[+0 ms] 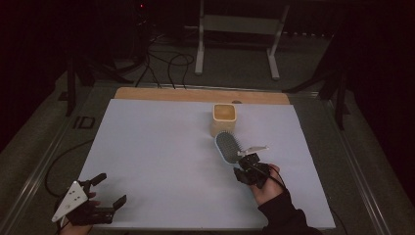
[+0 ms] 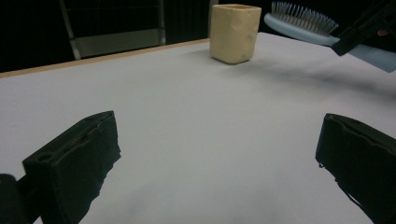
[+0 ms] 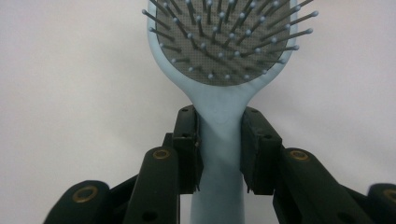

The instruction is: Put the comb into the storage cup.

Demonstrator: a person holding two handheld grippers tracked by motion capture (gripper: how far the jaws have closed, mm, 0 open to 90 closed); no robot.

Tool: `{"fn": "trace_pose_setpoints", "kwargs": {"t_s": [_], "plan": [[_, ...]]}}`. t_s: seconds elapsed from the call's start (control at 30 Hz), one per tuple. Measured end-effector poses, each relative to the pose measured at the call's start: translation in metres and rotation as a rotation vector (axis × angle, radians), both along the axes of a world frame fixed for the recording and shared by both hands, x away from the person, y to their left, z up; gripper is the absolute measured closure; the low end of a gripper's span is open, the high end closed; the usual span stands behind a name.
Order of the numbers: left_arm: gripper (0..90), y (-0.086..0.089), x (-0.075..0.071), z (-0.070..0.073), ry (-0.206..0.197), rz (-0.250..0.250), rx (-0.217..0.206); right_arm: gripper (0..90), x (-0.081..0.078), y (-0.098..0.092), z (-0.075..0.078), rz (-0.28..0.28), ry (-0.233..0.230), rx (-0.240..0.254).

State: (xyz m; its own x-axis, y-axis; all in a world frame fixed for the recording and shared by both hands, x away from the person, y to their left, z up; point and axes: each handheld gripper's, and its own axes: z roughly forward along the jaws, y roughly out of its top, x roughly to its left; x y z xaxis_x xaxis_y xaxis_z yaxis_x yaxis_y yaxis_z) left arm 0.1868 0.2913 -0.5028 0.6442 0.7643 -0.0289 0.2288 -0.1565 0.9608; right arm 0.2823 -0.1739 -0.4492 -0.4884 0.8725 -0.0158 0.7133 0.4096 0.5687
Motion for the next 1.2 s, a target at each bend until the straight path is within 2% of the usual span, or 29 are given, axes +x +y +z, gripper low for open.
{"fn": "trace_pose_setpoints", "kwargs": {"t_s": [0.23, 0.3, 0.47, 0.67, 0.93, 1.2], "plan": [[0.0, -0.001, 0.0, 0.0, 0.002, 0.001, 0.003, 70.1, 0.001, 0.001, 0.01, 0.005, -0.086, 0.035], [0.0, -0.001, 0.0, -0.001, 0.002, 0.0, 0.003, 70.2, 0.002, 0.001, 0.01, 0.009, -0.091, 0.039], [0.0, 0.0, 0.001, -0.001, 0.003, 0.001, 0.002, 70.1, 0.008, 0.002, 0.015, 0.01, -0.145, 0.069], [0.0, 0.0, 0.001, -0.001, 0.006, 0.001, 0.0, 70.1, 0.019, 0.004, 0.019, 0.027, -0.171, 0.098], [0.0, 0.0, 0.001, -0.002, 0.009, 0.002, -0.001, 70.1, 0.035, 0.006, 0.034, 0.03, -0.26, 0.136], [0.0, 0.001, 0.001, -0.001, 0.008, 0.004, -0.004, 70.1, 0.051, 0.011, 0.038, 0.041, -0.294, 0.162]]}}
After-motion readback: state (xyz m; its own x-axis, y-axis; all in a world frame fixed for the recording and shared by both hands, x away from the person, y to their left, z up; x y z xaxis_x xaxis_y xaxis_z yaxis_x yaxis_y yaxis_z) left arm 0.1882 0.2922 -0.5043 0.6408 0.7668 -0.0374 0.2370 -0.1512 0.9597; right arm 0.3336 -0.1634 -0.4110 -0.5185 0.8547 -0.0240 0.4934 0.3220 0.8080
